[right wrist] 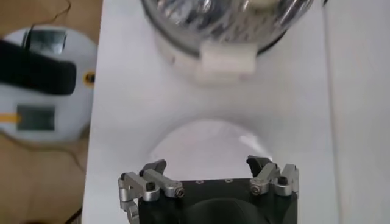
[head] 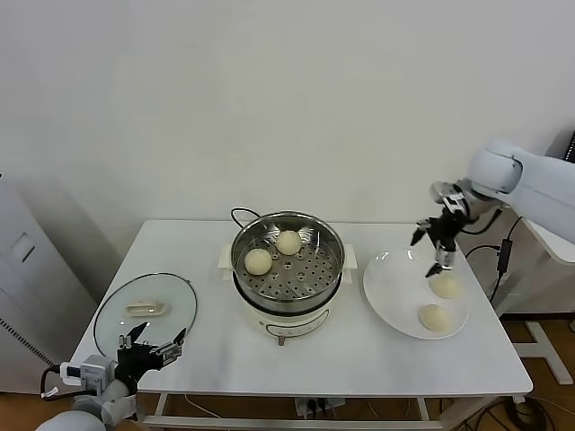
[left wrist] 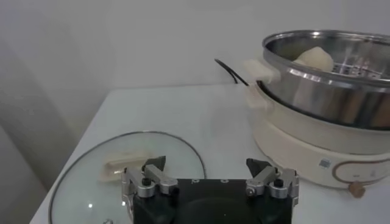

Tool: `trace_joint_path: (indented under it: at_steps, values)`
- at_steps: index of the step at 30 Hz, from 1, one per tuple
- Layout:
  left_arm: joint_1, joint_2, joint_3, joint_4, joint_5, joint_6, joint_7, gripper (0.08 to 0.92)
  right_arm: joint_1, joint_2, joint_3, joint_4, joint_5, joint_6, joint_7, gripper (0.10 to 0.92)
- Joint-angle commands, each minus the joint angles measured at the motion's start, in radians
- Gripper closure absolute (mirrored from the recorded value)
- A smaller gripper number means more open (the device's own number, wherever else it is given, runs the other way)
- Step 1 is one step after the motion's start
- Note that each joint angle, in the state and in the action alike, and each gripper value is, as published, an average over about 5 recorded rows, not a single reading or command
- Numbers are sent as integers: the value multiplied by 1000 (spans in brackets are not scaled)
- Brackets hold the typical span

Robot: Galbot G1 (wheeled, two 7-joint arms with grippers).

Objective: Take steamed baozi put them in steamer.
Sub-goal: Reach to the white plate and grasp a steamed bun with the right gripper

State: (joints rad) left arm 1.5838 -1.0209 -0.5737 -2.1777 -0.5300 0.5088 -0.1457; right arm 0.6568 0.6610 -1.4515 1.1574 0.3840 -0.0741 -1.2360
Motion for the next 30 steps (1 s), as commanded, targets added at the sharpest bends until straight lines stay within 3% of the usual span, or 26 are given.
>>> trace_joint_path:
  at_steps: [1,30]
  values:
    - [2,1,1,-4,0,1,0,177,-193,-60,147,-70,-194,83,-42,203]
    - [12,-4,2,-17,5,4,0,177,-565,50,473,-217,-414,111,45,203]
